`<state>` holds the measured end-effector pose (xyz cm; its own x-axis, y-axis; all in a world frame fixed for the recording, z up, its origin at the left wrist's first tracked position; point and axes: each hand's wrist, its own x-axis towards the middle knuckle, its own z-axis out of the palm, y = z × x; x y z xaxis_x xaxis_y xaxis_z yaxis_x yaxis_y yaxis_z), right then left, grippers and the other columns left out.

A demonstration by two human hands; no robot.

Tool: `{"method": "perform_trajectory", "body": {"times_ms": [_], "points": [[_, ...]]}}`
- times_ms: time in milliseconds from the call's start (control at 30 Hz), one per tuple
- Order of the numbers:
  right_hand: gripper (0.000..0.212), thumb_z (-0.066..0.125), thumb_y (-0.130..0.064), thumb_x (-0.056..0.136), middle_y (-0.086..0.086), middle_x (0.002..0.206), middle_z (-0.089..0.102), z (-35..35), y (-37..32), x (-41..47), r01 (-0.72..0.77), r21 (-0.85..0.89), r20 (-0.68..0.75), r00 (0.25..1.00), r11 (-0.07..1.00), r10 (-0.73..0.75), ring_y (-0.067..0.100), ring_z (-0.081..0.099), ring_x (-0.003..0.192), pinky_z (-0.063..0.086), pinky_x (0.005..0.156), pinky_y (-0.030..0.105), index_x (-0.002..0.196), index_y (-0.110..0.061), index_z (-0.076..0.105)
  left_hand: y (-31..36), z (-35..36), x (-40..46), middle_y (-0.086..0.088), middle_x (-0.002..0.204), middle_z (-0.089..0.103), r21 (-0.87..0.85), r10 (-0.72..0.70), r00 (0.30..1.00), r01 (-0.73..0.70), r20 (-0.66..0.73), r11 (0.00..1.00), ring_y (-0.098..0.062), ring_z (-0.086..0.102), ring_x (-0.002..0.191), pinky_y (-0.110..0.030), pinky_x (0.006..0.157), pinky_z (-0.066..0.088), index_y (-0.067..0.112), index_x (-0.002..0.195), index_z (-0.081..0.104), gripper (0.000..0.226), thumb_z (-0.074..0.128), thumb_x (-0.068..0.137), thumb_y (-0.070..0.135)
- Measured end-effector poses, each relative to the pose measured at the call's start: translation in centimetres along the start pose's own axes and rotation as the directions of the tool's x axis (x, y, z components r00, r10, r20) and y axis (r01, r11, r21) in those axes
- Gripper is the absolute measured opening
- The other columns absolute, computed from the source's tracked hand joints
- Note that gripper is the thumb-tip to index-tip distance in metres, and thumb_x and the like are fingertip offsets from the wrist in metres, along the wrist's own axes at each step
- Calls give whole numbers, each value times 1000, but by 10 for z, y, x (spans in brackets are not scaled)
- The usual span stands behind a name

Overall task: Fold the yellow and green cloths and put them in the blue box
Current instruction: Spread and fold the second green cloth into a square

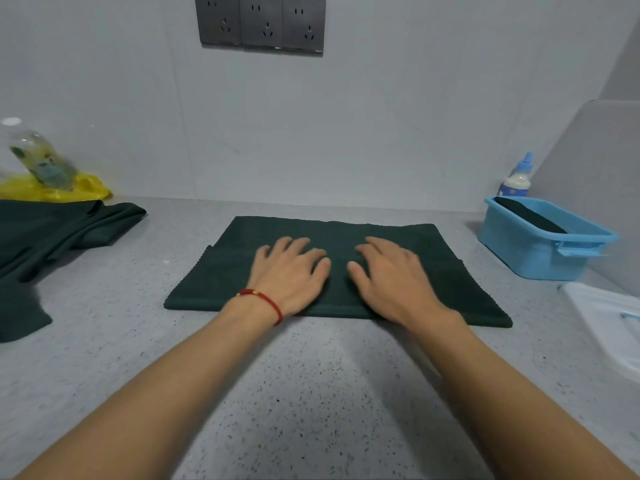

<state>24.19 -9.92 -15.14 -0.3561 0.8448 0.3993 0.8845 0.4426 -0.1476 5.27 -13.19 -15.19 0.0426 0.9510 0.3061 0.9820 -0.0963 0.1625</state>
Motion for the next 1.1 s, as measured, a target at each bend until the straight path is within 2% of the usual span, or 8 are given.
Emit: {"method": "perform_trajectory", "body": {"times_ms": [67, 167, 300, 433, 500, 633, 800, 1100], "points": [[55, 36, -40, 108, 8, 165, 28, 13, -12, 9, 57, 40, 175, 982, 998, -64, 21, 22, 153, 22, 123, 43, 156, -13, 35, 5, 14, 5, 6, 165, 26, -78, -28, 982, 43, 184, 996, -21, 19, 152, -58, 121, 14, 42, 151, 37, 48, 23, 106, 48], [59, 22, -37, 110, 3, 171, 8, 35, -11, 5, 51, 54, 344, 937, 997, -66, 17, 4, 157, 6, 128, 44, 163, -15, 10, 3, 35, 4, 8, 169, 10, 19, -34, 961, 30, 274, 999, -21, 5, 155, -64, 121, 2, 45, 157, 13, 52, 16, 105, 47], [62, 15, -44, 109, -1, 172, 1, 46, -7, 4, 25, 12, 373, 928, 1000, -28, 14, -2, 157, 0, 127, 41, 164, -18, 4, -2, 41, 7, 13, 169, 4, 43, -51, 958, 41, 284, 998, -19, 0, 155, -61, 121, -2, 51, 156, 5, 54, 11, 103, 51], [81, 10, -73, 98, -4, 171, -8, 37, 22, -2, -77, -36, 419, 904, 996, 85, 13, -10, 157, -4, 127, 40, 163, -28, -1, -17, 39, 7, 17, 168, -7, 63, -88, 932, 70, 352, 996, -20, -9, 156, -56, 121, -9, 59, 152, -5, 55, 7, 98, 65], [87, 9, -79, 93, -3, 171, -8, 24, 57, -10, -144, -81, 414, 895, 986, 165, 14, -9, 157, -3, 127, 39, 163, -29, -1, -43, 34, 9, 16, 168, -8, 88, -144, 931, 121, 335, 989, -22, -8, 156, -54, 123, -7, 60, 152, -6, 56, 6, 97, 68], [84, 11, -75, 96, 0, 171, -5, 0, 125, -29, -296, -152, 392, 858, 943, 332, 17, -3, 158, 3, 127, 39, 164, -26, 1, -102, 21, 10, 11, 169, -7, 155, -269, 910, 231, 315, 961, -23, -5, 157, -52, 125, -3, 56, 155, -5, 57, 6, 100, 66], [75, 8, -67, 101, -1, 171, -10, -1, 135, -35, -272, -203, 412, 848, 941, 334, 16, -7, 157, -3, 127, 44, 163, -26, -6, -104, 18, 2, 7, 170, -7, 146, -291, 905, 257, 309, 955, -26, -5, 156, -53, 125, -4, 54, 156, -5, 59, 6, 99, 66], [77, 6, -69, 99, -2, 171, -11, -12, 130, -65, -254, -209, 409, 854, 944, 320, 16, -8, 157, -2, 127, 45, 162, -27, -8, -91, 5, -34, 3, 170, -6, 182, -363, 889, 322, 280, 929, -35, -6, 155, -57, 123, -3, 63, 151, -5, 60, 5, 92, 75]]}}
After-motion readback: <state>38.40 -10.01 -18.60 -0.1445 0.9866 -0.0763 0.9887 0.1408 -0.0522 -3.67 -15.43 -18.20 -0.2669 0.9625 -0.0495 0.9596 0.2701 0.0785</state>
